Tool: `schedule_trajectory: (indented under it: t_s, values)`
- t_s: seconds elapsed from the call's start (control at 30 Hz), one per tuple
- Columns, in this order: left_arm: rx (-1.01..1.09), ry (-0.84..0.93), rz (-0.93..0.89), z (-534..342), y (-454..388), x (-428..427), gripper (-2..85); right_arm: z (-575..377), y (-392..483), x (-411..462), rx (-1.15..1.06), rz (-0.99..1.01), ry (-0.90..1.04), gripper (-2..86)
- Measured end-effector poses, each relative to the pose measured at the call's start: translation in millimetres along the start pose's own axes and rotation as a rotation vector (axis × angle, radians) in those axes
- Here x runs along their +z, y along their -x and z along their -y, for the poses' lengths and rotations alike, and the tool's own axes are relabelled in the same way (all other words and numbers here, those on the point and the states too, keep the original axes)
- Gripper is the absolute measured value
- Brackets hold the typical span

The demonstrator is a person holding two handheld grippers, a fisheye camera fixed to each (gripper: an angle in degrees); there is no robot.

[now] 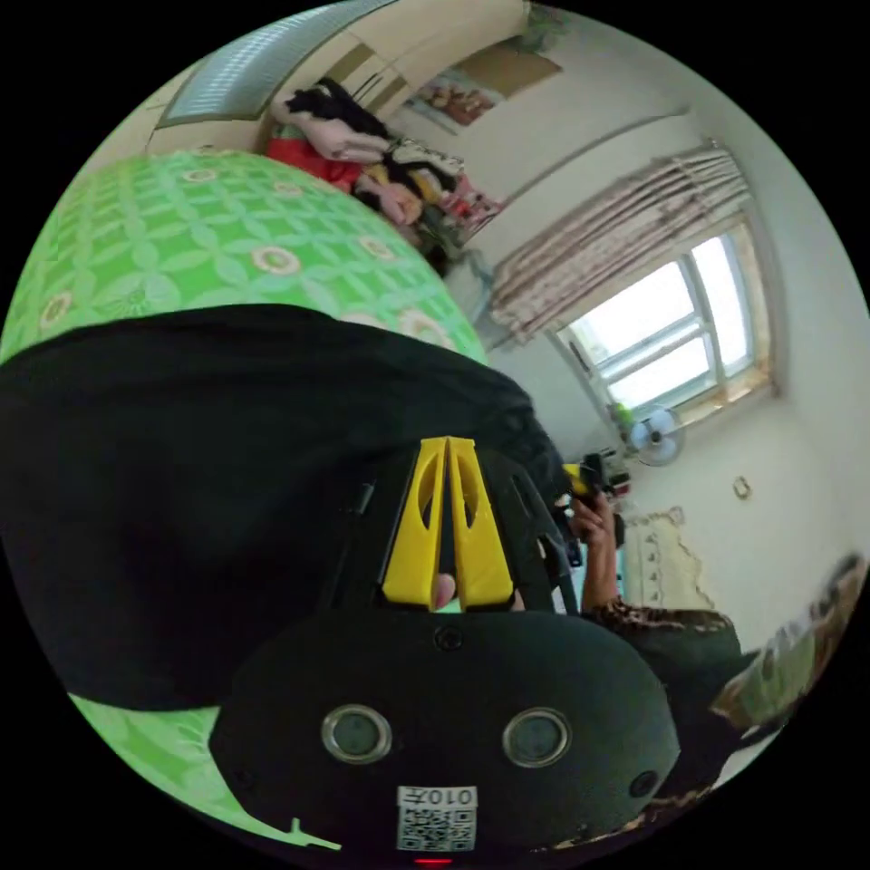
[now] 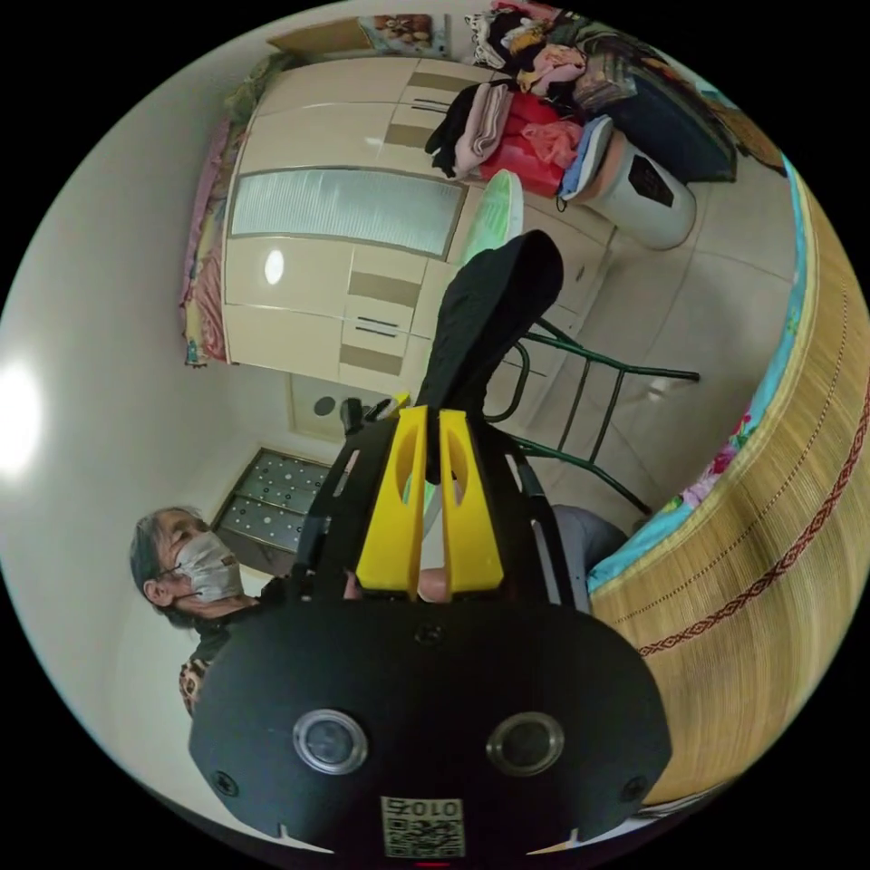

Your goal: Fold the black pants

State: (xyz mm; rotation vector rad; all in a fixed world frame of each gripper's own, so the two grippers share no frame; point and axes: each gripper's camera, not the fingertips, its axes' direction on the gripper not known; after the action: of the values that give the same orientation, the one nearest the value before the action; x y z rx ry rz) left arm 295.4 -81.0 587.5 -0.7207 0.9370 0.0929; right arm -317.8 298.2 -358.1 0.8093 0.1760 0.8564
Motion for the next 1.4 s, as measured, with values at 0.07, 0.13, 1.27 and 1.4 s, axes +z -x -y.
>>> schedule_trajectory:
  t_s: [0.07, 0.13, 1.27, 1.4]
  values:
    - [0.000, -0.021, 0.111, 24.0, 0.0, 2.7, -0.1, 1.0, -3.2, 1.8, -0.001, -0.023, 0.021, 4.5]
    - [-0.028, 0.011, 0.241, 48.4, 4.1, 11.8, -0.2, 1.0, -7.3, 2.2, 0.010, -0.026, 0.023, 4.5]
    - [-0.003, -0.024, -0.006, -51.2, 32.3, -82.4, -0.2, 70.1, 84.4, 138.2, -0.134, 0.123, 0.031, 4.5]
    - [-0.138, -0.124, -0.141, -94.2, 87.4, -119.9, -0.1, 107.9, 125.9, 232.4, -0.219, 0.103, 0.199, 4.7]
